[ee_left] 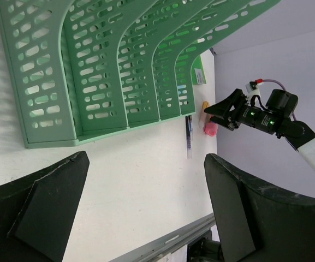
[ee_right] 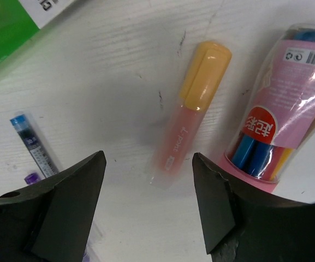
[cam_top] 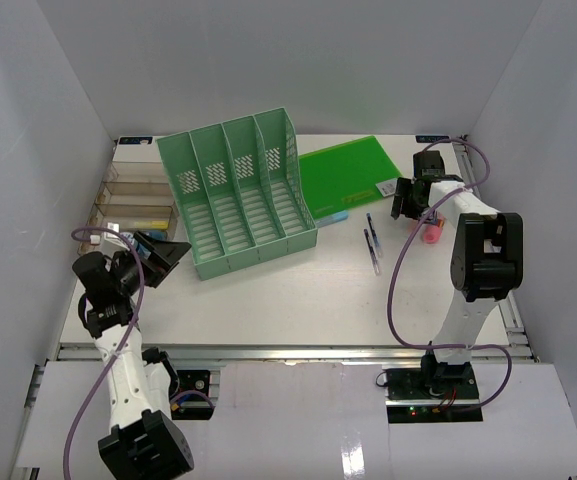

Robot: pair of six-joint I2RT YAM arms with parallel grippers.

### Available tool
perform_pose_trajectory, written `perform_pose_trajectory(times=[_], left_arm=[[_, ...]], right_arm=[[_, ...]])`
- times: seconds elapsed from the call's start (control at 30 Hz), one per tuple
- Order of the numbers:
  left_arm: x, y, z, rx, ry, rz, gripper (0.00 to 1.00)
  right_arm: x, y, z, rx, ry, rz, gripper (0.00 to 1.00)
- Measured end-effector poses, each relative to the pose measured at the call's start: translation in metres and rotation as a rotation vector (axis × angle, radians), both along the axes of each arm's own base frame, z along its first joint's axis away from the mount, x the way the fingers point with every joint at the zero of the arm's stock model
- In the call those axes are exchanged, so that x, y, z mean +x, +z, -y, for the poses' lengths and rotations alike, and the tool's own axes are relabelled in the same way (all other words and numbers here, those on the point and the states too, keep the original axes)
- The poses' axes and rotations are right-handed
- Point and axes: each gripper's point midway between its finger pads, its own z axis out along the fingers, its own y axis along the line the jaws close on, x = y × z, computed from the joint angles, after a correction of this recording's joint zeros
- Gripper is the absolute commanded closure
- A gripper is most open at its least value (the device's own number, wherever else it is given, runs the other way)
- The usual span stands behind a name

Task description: Organize the desk

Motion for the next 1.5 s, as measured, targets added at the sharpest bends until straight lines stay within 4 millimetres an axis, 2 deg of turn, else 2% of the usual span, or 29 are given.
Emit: perform_pose_trajectory(times=[0.27,0.57,0.77,0.87,0.97,1.13,1.27,1.4,1.5], left_arm=[[-0.008,-0.007,0.008,-0.033,-0.028,-0.018,0.02],[-0.013,-0.007,0.014,-0.061,-0.048,-0.020,0.02],[-0.017,-0.004,0.024,-0.099,-0.087,-0.032,0.02],[-0.020,0.000,0.032,-0.121,-0.109,-0.033,0.02],[-0.023,0.004,0.040,-0.136,-0.138,-0.032,0.02],[-0.027,0.008,0.055,-0.159,-0.191,-0.036,0.02],[-0.029,0.013,0.070,-0.175,-0.234,-0.037,0.02],[-0.035,0.015,0.096,-0.194,-0.318,-0.035,0.02],[-0.039,0.014,0.124,-0.208,-0.395,-0.051,0.02]], right_arm=[[-0.012,-0.015,0.004,-0.005,-0.030,-0.034,0.31],[-0.012,-0.032,0.004,-0.005,-0.052,-0.060,0.43],[-0.011,-0.033,0.005,-0.009,-0.060,-0.059,0.58],[-0.011,-0.033,0.007,-0.007,-0.063,-0.059,0.72],[-0.010,-0.033,0.007,0.004,-0.067,-0.054,0.80],[-0.010,-0.033,0.006,0.024,-0.066,-0.038,0.91],[-0.021,-0.034,0.000,0.064,-0.031,-0.019,0.92],[-0.042,-0.010,-0.021,0.150,0.094,0.029,0.92],[-0.055,0.024,-0.048,0.246,0.282,0.117,0.92]])
